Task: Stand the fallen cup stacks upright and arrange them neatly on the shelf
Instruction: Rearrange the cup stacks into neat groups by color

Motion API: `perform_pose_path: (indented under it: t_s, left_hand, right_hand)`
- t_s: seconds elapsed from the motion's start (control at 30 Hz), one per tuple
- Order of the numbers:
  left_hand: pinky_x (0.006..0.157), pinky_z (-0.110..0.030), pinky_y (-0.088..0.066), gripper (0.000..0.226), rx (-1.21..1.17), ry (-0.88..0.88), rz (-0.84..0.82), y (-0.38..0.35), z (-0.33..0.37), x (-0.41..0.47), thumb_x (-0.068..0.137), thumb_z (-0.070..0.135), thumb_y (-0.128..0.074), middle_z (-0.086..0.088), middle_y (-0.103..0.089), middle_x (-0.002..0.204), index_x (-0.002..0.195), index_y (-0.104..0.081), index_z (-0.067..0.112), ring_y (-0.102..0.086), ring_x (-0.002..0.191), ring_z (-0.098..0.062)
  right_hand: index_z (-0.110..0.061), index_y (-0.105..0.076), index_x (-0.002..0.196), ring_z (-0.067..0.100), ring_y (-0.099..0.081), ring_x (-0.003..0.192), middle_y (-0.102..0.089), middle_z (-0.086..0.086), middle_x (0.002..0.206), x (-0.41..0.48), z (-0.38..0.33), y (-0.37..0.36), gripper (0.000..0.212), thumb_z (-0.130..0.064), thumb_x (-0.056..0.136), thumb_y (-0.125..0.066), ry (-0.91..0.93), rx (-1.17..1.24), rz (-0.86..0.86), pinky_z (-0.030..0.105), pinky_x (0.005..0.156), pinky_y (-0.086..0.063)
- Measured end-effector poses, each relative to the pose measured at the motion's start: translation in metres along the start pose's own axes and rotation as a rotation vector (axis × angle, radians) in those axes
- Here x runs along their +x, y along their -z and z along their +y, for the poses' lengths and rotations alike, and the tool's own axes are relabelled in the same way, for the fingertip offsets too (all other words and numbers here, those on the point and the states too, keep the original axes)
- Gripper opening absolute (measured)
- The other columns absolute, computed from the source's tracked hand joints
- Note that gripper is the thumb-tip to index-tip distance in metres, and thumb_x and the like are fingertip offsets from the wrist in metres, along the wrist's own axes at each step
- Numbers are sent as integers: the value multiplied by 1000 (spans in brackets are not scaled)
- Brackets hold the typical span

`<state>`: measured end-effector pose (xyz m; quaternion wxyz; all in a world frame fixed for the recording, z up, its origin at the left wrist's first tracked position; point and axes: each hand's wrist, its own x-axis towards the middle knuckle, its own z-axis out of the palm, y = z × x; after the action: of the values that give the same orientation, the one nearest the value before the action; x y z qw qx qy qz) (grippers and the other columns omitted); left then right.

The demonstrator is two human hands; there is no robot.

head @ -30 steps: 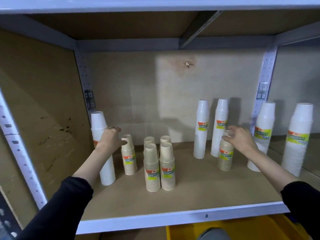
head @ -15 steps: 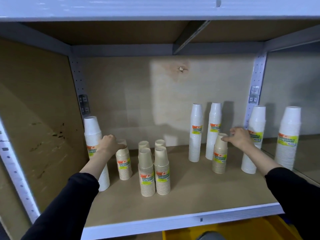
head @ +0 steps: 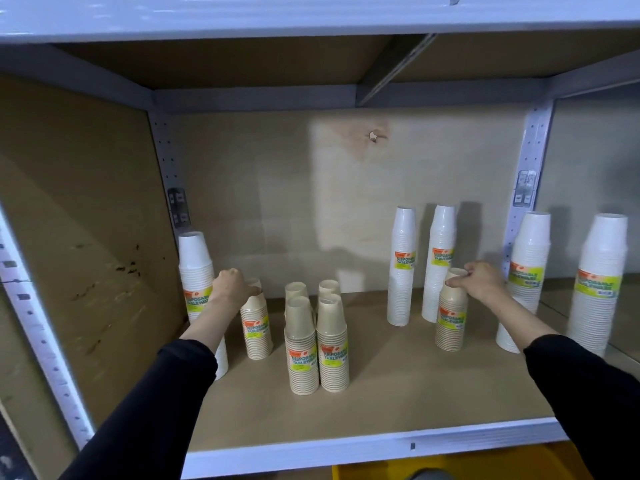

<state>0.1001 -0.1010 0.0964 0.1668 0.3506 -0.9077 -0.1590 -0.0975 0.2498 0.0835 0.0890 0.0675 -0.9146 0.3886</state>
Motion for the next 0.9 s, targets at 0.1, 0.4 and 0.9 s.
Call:
perform_pose_path:
  t_s: [0.1,0.4,0.9]
  left_hand:
    - [84,-35,-52,47,-16,12,9,-3,2,0,85,33,-63,-23,-63,113,109,-59,-7,-63,102,-33]
    - [81,-37,-52,45,-117,47,65,-12,3,3,86,29,-63,-24,-62,112,109,-57,-9,-62,101,-35]
    - [73,-36,-45,42,-195,-78,198,-6,-3,-28,74,22,-72,-26,-64,104,101,-58,-7,-58,98,-38]
  right_hand:
    - [6,-54,120,33,-55,107,-57,22,125,3,-1,-3,54,-16,74,-73,-18,25,-6,29,76,-41]
    - [9,-56,115,30,-55,95,-60,24,119,8,0,-8,47,-14,76,-72,-71,46,-16,28,67,-38]
    - [3,-57,69,20,-48,71,-49,12,73,-22,-25,-10,26,-11,62,-77,138,35,-179,27,66,-34]
